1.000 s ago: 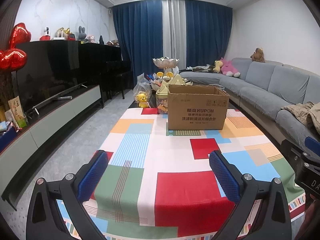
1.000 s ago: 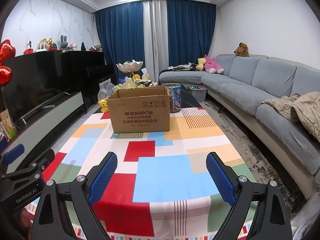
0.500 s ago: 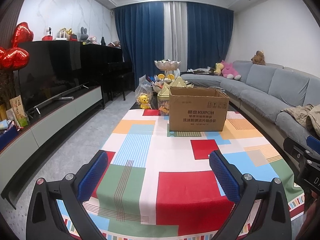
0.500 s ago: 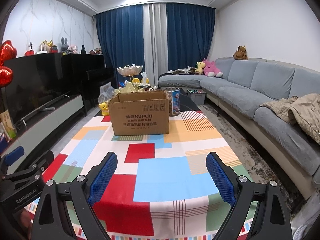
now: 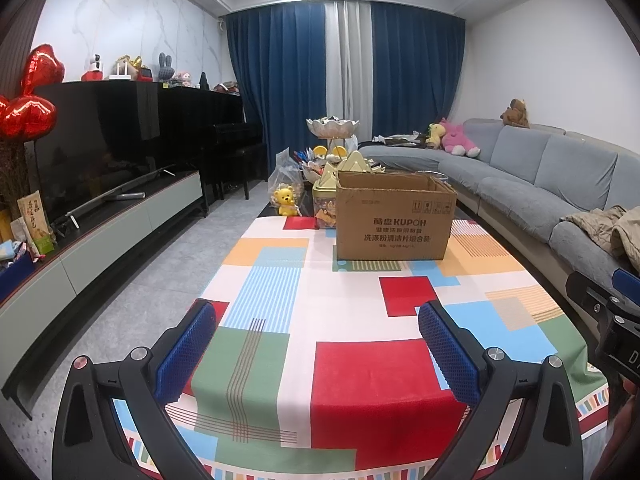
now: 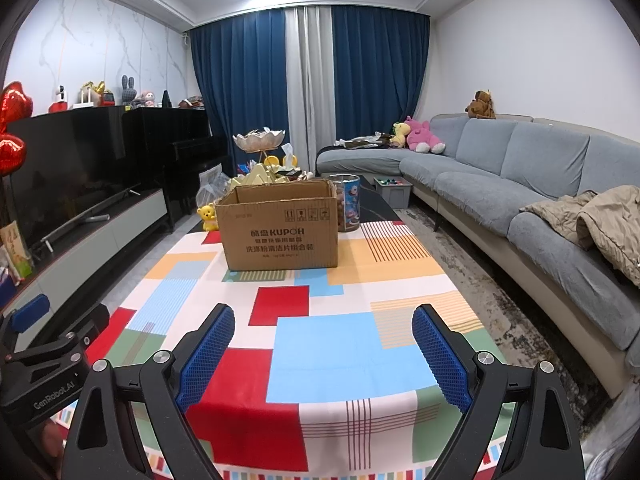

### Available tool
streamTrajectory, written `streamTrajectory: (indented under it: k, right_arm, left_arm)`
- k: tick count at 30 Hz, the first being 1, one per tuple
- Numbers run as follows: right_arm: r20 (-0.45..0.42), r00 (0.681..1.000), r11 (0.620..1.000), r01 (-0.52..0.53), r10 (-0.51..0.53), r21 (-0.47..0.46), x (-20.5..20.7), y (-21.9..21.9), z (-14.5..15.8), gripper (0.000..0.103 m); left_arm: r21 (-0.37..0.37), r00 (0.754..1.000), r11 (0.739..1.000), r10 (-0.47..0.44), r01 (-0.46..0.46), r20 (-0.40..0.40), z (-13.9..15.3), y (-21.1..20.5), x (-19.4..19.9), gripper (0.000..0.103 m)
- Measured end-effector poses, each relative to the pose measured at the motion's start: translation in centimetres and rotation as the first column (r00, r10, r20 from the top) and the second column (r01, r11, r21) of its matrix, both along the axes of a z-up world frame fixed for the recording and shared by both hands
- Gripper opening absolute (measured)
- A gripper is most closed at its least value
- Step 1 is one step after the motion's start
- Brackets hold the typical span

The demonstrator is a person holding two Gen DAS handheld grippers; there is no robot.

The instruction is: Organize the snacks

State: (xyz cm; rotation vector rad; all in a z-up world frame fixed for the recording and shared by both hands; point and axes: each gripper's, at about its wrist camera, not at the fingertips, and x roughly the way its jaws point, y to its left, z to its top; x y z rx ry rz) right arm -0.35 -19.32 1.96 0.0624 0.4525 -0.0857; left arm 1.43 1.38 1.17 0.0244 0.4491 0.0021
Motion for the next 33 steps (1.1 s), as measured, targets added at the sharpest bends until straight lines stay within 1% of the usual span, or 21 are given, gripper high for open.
streamTrajectory:
  k: [33]
  right_arm:
    - [0.000,1.000,1.000,-0.001,0.001,0.004,0.08,-0.14,0.02,0.091]
  left_arm:
    - [0.000,1.000,1.000,-0.006,0.006,-0.007,-0.20,0.04,0.18,0.103]
